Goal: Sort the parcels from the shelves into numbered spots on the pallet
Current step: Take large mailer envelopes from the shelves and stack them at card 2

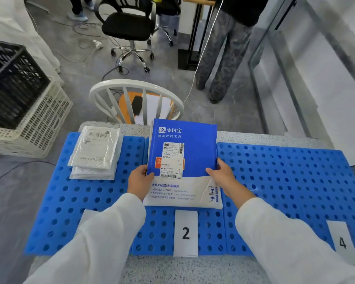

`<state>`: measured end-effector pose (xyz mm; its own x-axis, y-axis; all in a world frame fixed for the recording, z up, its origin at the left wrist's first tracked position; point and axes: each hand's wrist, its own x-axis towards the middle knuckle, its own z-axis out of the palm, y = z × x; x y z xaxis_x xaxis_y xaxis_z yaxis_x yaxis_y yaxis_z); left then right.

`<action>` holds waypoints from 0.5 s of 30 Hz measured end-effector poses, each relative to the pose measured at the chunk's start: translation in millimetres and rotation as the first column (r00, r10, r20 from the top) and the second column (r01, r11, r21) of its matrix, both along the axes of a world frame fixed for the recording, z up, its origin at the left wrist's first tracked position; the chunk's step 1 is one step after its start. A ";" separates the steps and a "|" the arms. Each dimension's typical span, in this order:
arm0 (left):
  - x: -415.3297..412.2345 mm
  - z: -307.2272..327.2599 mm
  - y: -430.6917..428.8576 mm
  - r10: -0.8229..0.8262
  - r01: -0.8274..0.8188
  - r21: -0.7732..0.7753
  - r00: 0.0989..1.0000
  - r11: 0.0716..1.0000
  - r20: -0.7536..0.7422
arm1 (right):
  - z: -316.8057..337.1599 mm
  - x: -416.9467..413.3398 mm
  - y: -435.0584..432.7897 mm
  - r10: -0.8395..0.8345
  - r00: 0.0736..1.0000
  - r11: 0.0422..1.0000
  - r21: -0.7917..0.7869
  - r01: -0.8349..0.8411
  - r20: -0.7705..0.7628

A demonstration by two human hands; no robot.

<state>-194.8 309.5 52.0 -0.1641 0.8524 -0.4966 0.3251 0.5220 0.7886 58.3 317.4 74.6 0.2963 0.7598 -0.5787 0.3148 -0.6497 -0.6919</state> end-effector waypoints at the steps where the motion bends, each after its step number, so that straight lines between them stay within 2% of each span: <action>1: 0.0 -1.3 0.8 -0.028 0.028 0.012 0.999 1.000 -0.031 | -1.0 -1.9 -0.4 0.013 1.000 1.000 -0.001 -0.013 0.026; 4: -2.4 -5.5 5.6 -0.142 0.144 -0.003 0.976 0.990 -0.162 | -1.2 -5.2 -2.3 0.122 0.976 0.992 -0.034 -0.118 0.180; 9: -2.4 15.3 27.1 -0.352 0.394 0.039 0.857 0.918 -0.377 | 16.9 -1.3 -10.8 0.229 0.900 0.969 -0.001 -0.246 0.372; 11: 5.9 36.5 30.6 -0.436 0.524 0.090 0.782 0.847 -0.446 | 30.3 1.5 -18.2 0.345 0.849 0.931 -0.030 -0.364 0.399; 15: 41.5 89.9 26.8 -0.582 0.787 0.128 0.545 0.604 -0.603 | 69.2 14.0 -32.2 0.558 0.684 0.809 -0.123 -0.575 0.470</action>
<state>-153.4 336.3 141.9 0.4368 0.8807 -0.1830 0.8167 -0.3030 0.4911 72.3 285.2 143.8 0.0253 0.8877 -0.4598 0.8995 -0.2210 -0.3770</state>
